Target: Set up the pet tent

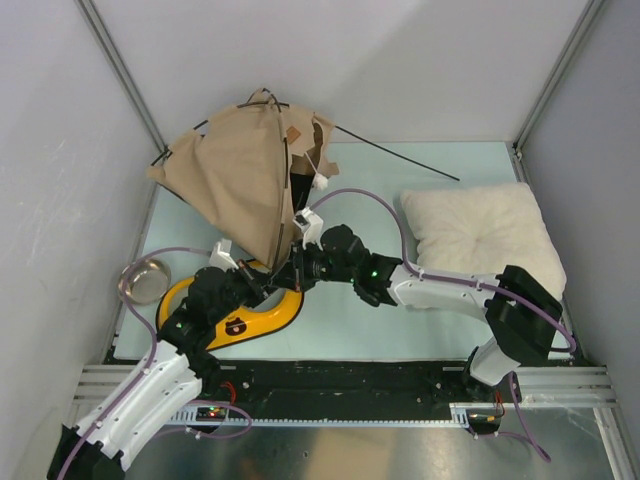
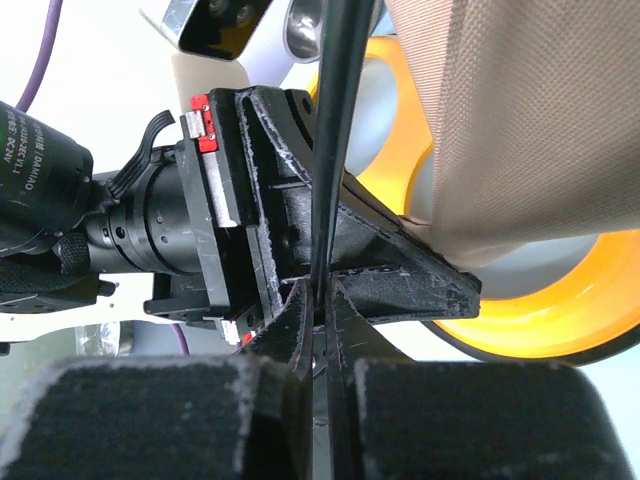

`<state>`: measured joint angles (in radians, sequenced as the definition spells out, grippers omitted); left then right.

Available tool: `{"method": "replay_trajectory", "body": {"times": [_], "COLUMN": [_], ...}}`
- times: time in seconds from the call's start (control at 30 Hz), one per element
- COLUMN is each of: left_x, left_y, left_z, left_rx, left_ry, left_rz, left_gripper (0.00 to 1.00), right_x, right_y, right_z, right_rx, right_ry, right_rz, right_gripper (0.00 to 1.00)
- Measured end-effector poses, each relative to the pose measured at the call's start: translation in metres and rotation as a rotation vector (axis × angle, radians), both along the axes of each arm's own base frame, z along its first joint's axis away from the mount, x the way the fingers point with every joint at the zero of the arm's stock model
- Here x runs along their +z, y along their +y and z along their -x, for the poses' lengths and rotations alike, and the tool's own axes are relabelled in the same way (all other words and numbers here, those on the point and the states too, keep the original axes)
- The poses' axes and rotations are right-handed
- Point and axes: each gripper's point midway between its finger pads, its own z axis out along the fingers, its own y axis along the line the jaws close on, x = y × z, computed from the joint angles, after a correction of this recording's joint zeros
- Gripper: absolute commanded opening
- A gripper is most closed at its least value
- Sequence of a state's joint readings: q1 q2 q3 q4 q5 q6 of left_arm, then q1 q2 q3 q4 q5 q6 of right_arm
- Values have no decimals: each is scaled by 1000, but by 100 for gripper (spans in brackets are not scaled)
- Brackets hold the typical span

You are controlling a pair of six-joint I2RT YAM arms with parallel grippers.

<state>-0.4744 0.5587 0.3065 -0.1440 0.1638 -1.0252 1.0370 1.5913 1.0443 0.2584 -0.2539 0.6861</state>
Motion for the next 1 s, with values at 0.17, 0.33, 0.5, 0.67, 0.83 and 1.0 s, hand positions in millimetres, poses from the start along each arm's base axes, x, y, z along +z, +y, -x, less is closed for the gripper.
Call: {"method": "replay_trajectory", "body": {"times": [0.17,0.33,0.5,0.67,0.83,1.0], "left_x": [3,6,8,10,7,7], "left_y": [1,2,4,4,5,4], "left_z": [-2,-5,-10,-13,-16,-19], "left_rx": [-5,0,12,12,10,2], "left_ry": [-30,-56,-74,-95,-99,-109], "left_rz": [-14,-19,-35,-44,-67,-85], "left_gripper": [0,0,0,0,0,0], "right_x": [1,3,4,5,6,17], "right_y": [-4,-7,-14,-21,-24,-17], "right_z": [-7,-14,-26,-39,-45,-47], "right_rx": [-9,-19,-35,-65,-73,-52], "right_ry": [18,38,56,62,66,61], "right_rz": [-7,-22,-29,-31,-36,-62], "right_gripper": [0,0,0,0,0,0]}}
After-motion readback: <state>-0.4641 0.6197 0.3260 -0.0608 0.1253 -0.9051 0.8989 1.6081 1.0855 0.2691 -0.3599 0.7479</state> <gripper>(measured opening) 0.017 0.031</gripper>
